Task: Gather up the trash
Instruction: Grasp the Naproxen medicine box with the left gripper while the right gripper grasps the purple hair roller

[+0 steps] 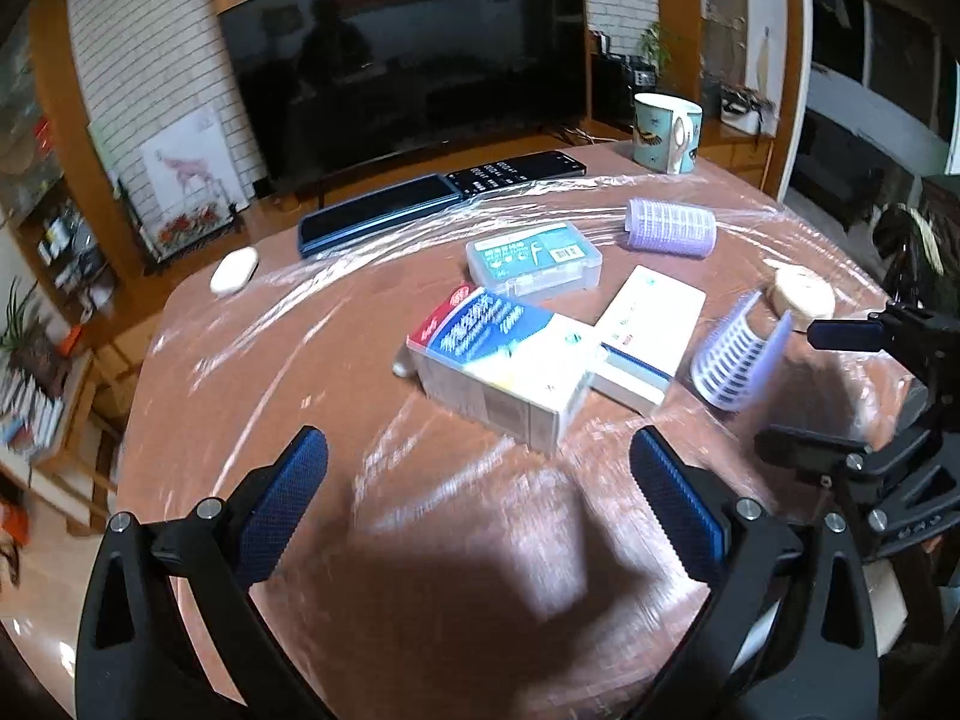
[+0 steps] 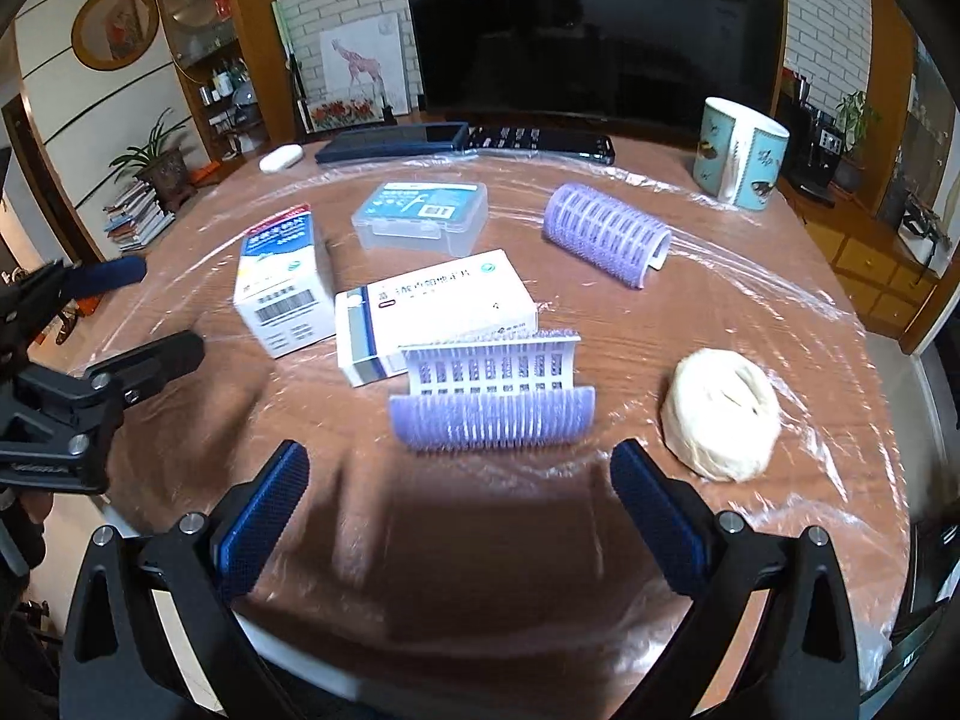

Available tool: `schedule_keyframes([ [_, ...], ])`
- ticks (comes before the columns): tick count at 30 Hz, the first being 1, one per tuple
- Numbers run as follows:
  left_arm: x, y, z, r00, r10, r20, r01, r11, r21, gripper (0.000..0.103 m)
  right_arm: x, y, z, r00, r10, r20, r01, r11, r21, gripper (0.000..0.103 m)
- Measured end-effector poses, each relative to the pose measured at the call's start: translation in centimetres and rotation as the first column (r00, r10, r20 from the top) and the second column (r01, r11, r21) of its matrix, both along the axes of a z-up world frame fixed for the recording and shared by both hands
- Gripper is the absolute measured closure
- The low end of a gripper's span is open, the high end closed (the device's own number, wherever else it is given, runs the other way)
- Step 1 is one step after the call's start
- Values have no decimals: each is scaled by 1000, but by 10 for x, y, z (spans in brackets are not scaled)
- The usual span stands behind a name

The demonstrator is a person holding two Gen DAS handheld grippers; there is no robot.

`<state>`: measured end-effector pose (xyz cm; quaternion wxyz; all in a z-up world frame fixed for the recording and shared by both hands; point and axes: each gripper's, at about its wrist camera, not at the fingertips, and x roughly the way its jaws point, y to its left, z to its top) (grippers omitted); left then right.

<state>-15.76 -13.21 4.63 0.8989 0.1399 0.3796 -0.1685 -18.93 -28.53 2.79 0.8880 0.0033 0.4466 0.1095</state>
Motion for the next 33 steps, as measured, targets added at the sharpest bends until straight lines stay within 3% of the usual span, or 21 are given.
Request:
schedule_keyframes([
  [7, 35, -8, -3, 996, -85, -19, 85, 996, 6, 2, 16, 0, -8, 999, -16, -39, 16, 1000, 15, 4],
  [18, 62, -24, -31, 975, -195, -103, 201, 978, 52, 2, 27, 0, -16, 998, -21, -65, 25, 998, 65, 4],
  [20, 64, -23, -34, 973, -201, -113, 207, 978, 37, 2, 28, -1, -15, 998, -26, -59, 29, 997, 65, 9],
  [24, 65, -19, -36, 972, -202, -122, 205, 979, 8, 9, 29, -1, -13, 998, -33, -49, 35, 998, 43, 30],
  [33, 55, -14, -31, 979, -175, -105, 174, 985, -18, 11, 24, -5, -4, 999, -44, -23, 46, 996, 83, 31],
])
